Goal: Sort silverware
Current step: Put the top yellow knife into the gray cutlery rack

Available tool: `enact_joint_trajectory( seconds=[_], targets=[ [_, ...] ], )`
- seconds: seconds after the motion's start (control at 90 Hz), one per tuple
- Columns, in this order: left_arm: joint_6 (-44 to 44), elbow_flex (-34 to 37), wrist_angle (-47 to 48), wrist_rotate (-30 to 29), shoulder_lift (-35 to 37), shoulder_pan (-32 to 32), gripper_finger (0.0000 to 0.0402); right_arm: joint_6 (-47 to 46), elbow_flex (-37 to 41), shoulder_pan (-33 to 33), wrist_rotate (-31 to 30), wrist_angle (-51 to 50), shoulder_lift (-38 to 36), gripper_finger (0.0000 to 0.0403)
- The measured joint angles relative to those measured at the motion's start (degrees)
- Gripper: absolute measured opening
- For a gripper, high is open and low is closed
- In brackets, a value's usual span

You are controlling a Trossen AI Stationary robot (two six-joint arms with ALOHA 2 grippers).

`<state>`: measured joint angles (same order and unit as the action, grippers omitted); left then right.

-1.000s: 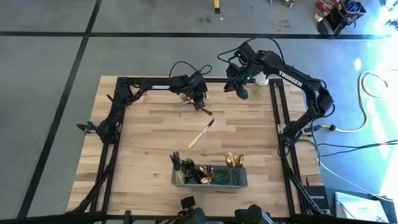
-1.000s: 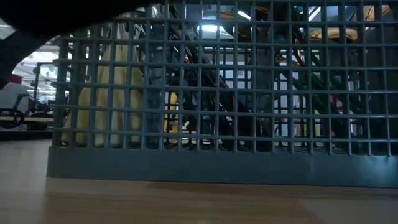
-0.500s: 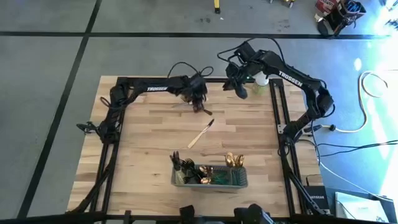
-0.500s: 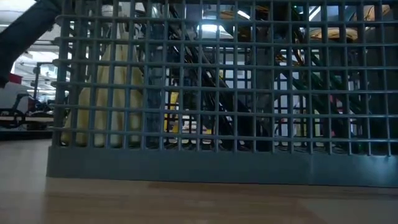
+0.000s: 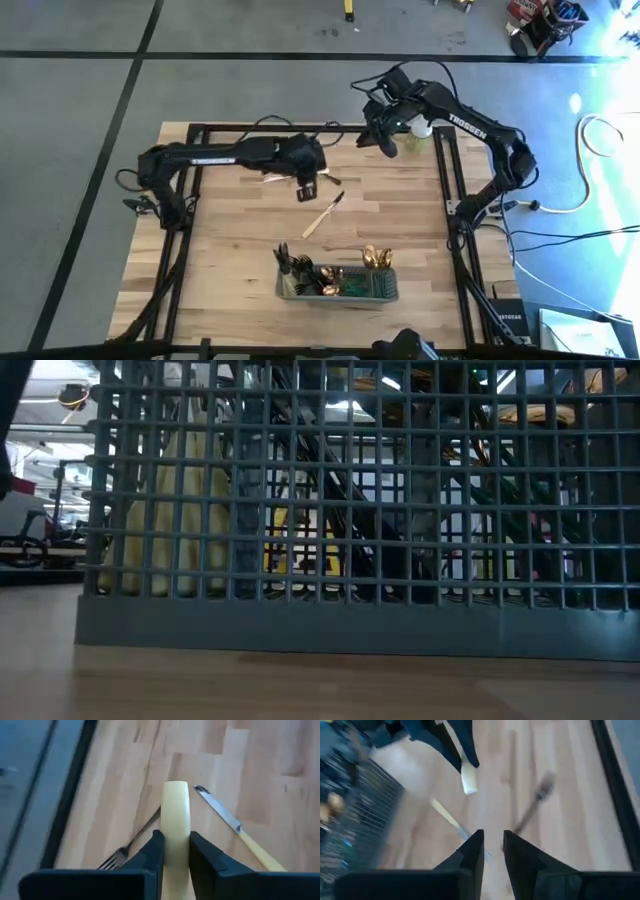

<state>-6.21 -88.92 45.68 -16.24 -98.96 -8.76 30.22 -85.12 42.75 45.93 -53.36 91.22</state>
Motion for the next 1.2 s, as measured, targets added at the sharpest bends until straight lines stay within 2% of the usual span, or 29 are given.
enact_joint_trajectory(
  seconds=[0.178, 0.244, 0.333, 0.422, 0.533, 0.744, 0.844, 0.956, 1.089, 1.2],
  targets=[
    [-0.5, 0.0, 7.3, -4.3, 3.3, 7.7, 0.0044, -8.9, 0.0, -0.6, 7.7, 6.9, 0.0, 0.0056],
    [-1.7, 0.0, 9.6, -5.2, 4.4, 11.0, 0.0044, -12.3, 0.4, -2.1, 7.9, 9.1, 0.0, 0.0056],
    [-5.0, -1.0, 14.5, -9.1, 5.0, 15.7, 0.0044, -15.3, 0.9, -6.2, 7.7, 9.9, 0.0, 0.0056],
    [-8.0, -4.3, 19.9, -14.2, 5.0, 20.2, 0.0044, -15.7, 0.9, -11.2, 5.6, 11.4, -0.1, 0.0056],
    [-11.1, -9.4, 23.1, -18.3, 5.0, 24.9, 0.0044, -21.2, 0.9, -16.1, 2.7, 15.4, -1.2, 0.0056],
    [-20.6, -15.5, 29.4, -21.4, 5.0, 32.5, 0.0044, -26.0, 1.8, -27.3, -12.0, 17.9, -4.3, 0.0056],
    [-29.1, -15.6, 29.2, -21.7, 5.0, 36.5, 0.0044, -27.6, 6.3, -33.0, -13.8, 23.6, -7.4, 0.0056],
    [-37.5, -15.6, 27.8, -22.0, 4.3, 40.3, 0.0044, -31.8, 15.6, -38.7, -17.0, 36.0, -12.0, 0.0056],
    [-41.7, -15.6, 25.4, -23.0, 2.4, 43.4, 0.0044, -40.4, 26.1, -43.0, -15.6, 46.0, -16.8, 0.0056],
    [-44.5, -15.6, 24.6, -23.2, 0.3, 44.6, 0.0044, -45.4, 31.7, -46.9, -19.7, 52.9, -19.2, 0.0056]
  ],
)
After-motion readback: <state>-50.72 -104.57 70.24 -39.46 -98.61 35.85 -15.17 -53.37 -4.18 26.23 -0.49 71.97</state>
